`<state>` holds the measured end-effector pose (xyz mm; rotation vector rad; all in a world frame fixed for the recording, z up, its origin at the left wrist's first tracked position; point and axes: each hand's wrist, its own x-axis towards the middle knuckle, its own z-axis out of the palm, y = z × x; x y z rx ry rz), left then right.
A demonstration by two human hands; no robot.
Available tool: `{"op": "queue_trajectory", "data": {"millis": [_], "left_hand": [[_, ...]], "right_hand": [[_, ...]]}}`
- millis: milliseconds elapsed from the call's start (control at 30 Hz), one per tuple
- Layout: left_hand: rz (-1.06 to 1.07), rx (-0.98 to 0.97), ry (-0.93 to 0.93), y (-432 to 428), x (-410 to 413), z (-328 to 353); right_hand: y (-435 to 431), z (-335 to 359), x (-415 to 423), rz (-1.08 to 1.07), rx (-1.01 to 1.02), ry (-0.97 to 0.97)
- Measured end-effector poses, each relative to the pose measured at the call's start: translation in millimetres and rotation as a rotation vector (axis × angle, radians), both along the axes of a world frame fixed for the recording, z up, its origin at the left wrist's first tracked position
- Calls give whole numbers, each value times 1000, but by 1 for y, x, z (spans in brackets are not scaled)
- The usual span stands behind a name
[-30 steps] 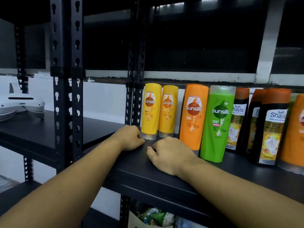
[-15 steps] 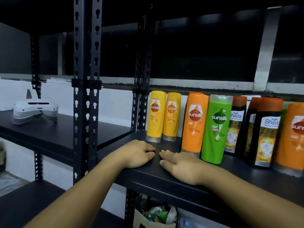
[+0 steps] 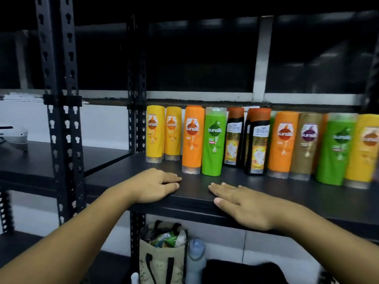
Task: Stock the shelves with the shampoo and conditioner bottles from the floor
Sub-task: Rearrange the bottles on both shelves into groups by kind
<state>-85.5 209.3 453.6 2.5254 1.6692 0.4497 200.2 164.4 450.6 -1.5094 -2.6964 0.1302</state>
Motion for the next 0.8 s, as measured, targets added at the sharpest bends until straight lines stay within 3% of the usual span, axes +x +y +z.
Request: {"op": "queue_trajectory", "data": {"millis": [367, 633, 800], "left_hand": [[-291, -44, 92, -7, 148, -2], [-366, -76, 151, 12, 230, 7], [-412, -120, 198, 23, 276, 10]], "right_hand": [[-9, 0, 103, -258, -57, 49], [-13, 3, 161, -391, -72, 49], [-16, 10, 184, -471, -79, 206]]}}
